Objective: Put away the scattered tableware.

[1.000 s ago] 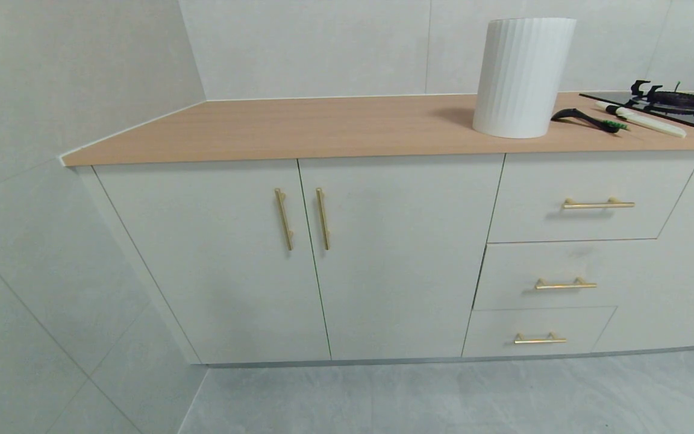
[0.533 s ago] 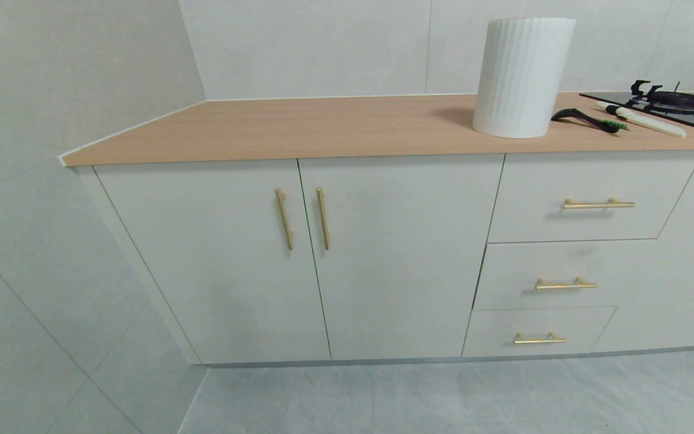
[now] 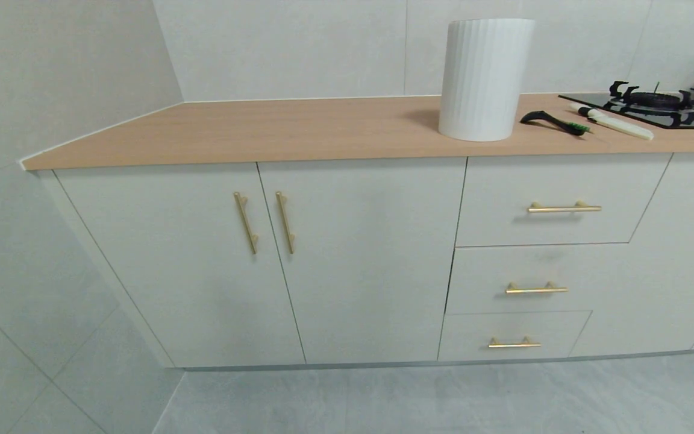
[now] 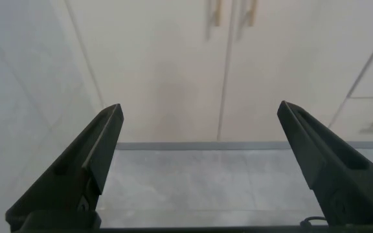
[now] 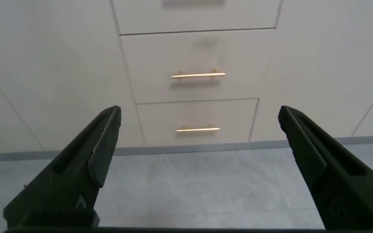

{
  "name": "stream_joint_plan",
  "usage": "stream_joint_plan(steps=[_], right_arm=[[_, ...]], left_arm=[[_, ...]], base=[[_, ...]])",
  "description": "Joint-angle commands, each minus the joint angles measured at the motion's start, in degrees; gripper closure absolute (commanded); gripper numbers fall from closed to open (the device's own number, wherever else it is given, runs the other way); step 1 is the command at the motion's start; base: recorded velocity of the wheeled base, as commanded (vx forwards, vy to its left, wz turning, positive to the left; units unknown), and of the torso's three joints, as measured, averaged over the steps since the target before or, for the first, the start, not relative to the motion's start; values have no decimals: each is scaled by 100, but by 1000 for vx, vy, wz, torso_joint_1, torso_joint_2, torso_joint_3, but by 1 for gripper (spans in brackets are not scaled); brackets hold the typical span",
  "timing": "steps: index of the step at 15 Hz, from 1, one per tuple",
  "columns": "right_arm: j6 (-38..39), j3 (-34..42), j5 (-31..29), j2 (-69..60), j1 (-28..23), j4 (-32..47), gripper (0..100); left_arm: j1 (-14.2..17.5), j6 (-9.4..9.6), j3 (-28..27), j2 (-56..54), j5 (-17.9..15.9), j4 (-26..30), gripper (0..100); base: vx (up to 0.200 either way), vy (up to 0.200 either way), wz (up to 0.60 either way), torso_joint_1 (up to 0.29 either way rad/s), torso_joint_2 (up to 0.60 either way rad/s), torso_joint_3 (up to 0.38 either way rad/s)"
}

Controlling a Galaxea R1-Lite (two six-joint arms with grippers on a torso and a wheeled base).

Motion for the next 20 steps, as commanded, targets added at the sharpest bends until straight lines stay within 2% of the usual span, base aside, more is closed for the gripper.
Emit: stream_joint_plan(steps=[1, 4, 13, 20], right_arm=[[-1, -4, -4, 9, 4, 0, 0], [-1, 5, -4, 9, 4, 0, 0], [-1, 5, -4, 9, 4, 0, 0], [-1, 5, -4, 0, -5, 0, 0]], left_arm=[[0, -1, 1, 5, 2, 1, 0], [0, -10, 1, 5, 2, 1, 0], [0, -10, 1, 5, 2, 1, 0], [0, -10, 1, 5, 2, 1, 0]], base=[[0, -200, 0, 2, -2, 2], [0, -200, 0, 2, 2, 6], [0, 0, 0, 0, 0, 0], [200, 0, 0, 1, 2, 6]])
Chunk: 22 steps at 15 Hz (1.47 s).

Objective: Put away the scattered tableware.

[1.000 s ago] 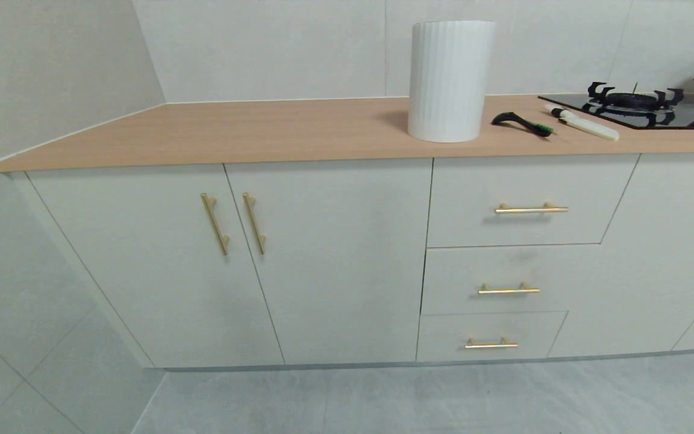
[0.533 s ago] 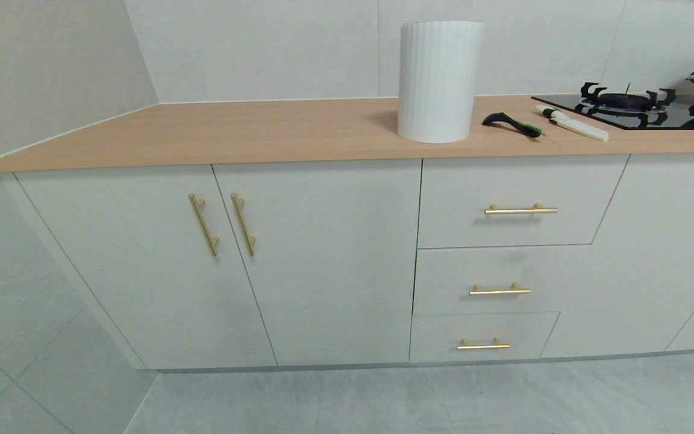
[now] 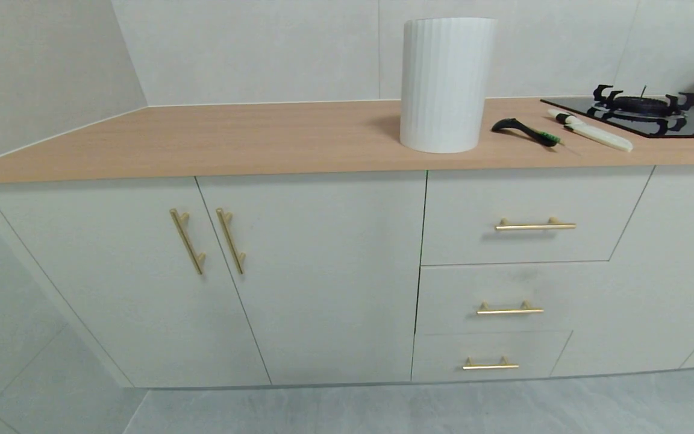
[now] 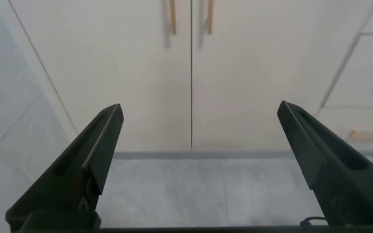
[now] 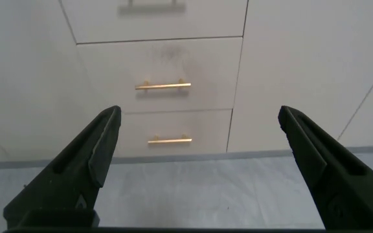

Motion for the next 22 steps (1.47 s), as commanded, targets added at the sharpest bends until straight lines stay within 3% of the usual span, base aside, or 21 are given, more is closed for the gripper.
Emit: stream_joint_plan(steps=[1, 19, 20, 21, 22], right_arm=[[-1, 0, 1, 9, 4, 0, 0], [-432, -9, 9, 9, -14, -18, 0], [-405, -141, 9, 9, -14, -70, 0], [34, -1099, 53, 229, 65, -105, 0], [360, -1503, 132, 703, 276, 79, 0]], left_arm=[[2, -2, 1, 2, 2, 1, 0], [2, -2, 1, 2, 11, 1, 0], [2, -2, 1, 2, 11, 1, 0], [2, -2, 1, 2, 11, 1, 0], [2, -2, 1, 2, 2, 1, 0]], base=[[200, 0, 0, -2, 2, 12], [0, 0, 0, 0, 0, 0], [0, 0, 0, 0, 0, 0], [0, 0, 0, 0, 0, 0], [0, 0, 0, 0, 0, 0]])
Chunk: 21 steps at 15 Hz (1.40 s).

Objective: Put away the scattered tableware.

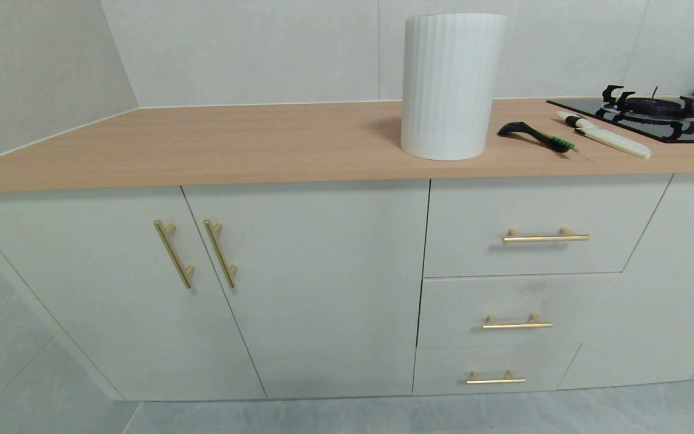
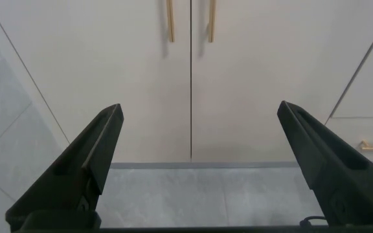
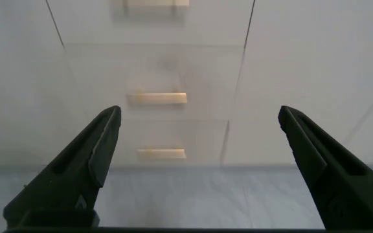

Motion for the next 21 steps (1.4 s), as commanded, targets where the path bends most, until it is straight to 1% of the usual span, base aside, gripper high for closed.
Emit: stream_joint_plan(steps=[1, 3, 4, 5, 7, 8, 11, 13, 16, 17, 19, 21], right_arm=[[226, -1094, 176, 1108, 410, 233, 0], [103, -1138, 203, 2206, 639, 216, 0], [112, -1156, 203, 2681, 665, 163, 0], [85, -1402, 335, 3876, 683, -233, 0], [77, -1789, 396, 4826, 657, -760, 0], [94, -1991, 405, 5212, 648, -804, 0], [77, -2184, 502, 6012, 639, -822, 0], [50, -2421, 589, 6821, 446, -822, 0], [-20, -2826, 607, 8209, 314, -909, 0], [-46, -2922, 572, 8789, 314, -1129, 0], [-134, -3054, 484, 9668, 314, -1867, 0], [-178, -3221, 229, 10354, 340, -2395, 0]], left_arm=[[0, -7, 1, 5, -3, -1, 0], [0, -7, 1, 5, -3, -1, 0], [0, -7, 1, 5, -3, -1, 0], [0, -7, 1, 5, 6, -1, 0], [0, -7, 1, 5, -3, -1, 0], [0, -7, 1, 5, 6, -1, 0], [0, -7, 1, 5, -3, -1, 0], [0, -7, 1, 5, -3, -1, 0], [0, -7, 1, 5, 6, -1, 0], [0, -7, 1, 5, -3, -1, 0], [0, -7, 1, 5, -3, -1, 0], [0, -7, 1, 5, 6, -1, 0]], base=[[0, 0, 0, 0, 0, 0], [0, 0, 0, 0, 0, 0], [0, 0, 0, 0, 0, 0], [0, 0, 0, 0, 0, 0], [0, 0, 0, 0, 0, 0], [0, 0, 0, 0, 0, 0], [0, 0, 0, 0, 0, 0], [0, 0, 0, 0, 0, 0], [0, 0, 0, 0, 0, 0], [0, 0, 0, 0, 0, 0], [0, 0, 0, 0, 0, 0], [0, 0, 0, 0, 0, 0]])
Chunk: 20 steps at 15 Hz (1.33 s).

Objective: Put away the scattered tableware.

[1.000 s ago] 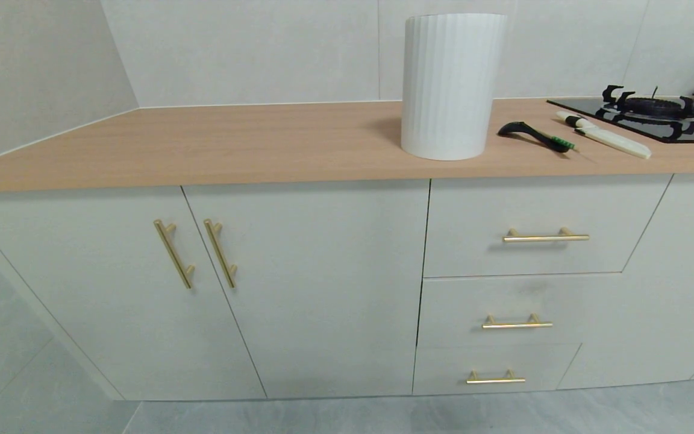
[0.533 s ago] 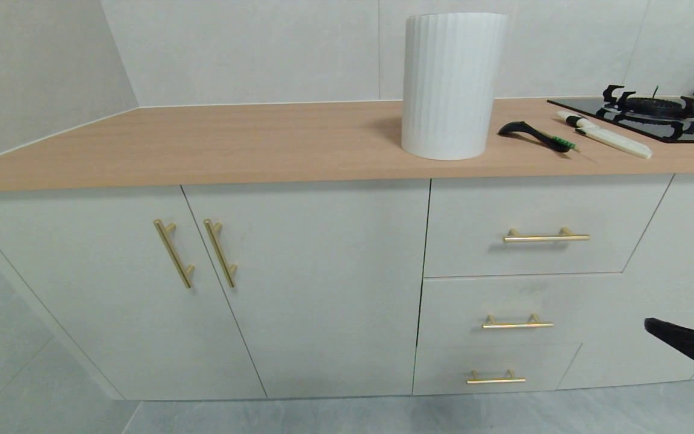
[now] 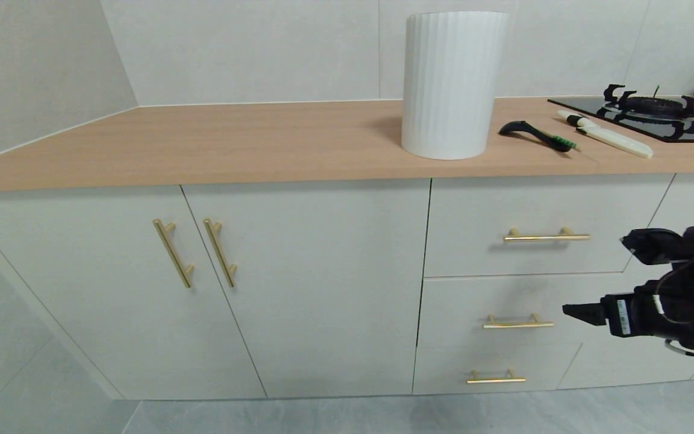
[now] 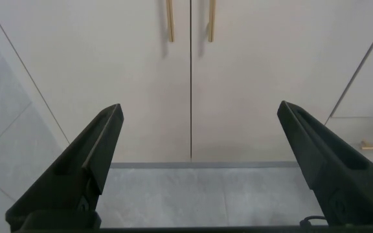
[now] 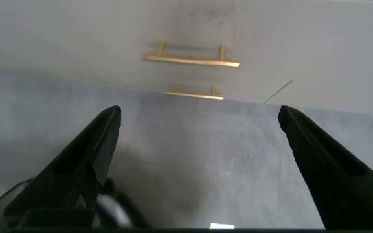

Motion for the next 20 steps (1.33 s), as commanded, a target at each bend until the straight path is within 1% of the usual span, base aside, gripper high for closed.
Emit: stream_joint_plan(steps=[1, 3, 5, 6, 7, 9, 12, 16, 17, 20], right_arm=[[-53, -375, -256, 1512, 15, -546, 0], [-35, -524, -274, 2109, 15, -765, 0], [-35, -480, -282, 2514, 15, -1310, 0], [-44, -445, -397, 2821, 15, -1741, 0], [-44, -375, -528, 2979, 24, -2092, 0], [-44, -278, -599, 3085, 59, -2558, 0], [-44, -234, -599, 3252, 68, -2919, 0], [-44, -234, -704, 3709, 103, -3762, 0], [-35, -252, -818, 3832, 129, -3859, 0], [-35, -304, -871, 4061, 261, -4061, 0]], left_arm=[[0, -2, 1, 5, 6, -1, 0], [0, -2, 1, 5, -3, -1, 0], [0, 7, 1, 5, -3, -1, 0], [0, -2, 1, 5, -3, -1, 0], [0, -2, 1, 5, -3, -1, 0], [0, -2, 1, 5, -3, -1, 0], [0, -2, 1, 5, 6, -1, 0], [0, -2, 1, 5, 6, -1, 0], [0, -2, 1, 5, -3, -1, 0], [0, -2, 1, 5, 6, -1, 0]], base=[[0, 0, 0, 0, 0, 0], [0, 0, 0, 0, 0, 0], [0, 0, 0, 0, 0, 0], [0, 0, 0, 0, 0, 0], [0, 0, 0, 0, 0, 0], [0, 0, 0, 0, 0, 0], [0, 0, 0, 0, 0, 0], [0, 0, 0, 0, 0, 0], [0, 0, 0, 0, 0, 0], [0, 0, 0, 0, 0, 0]])
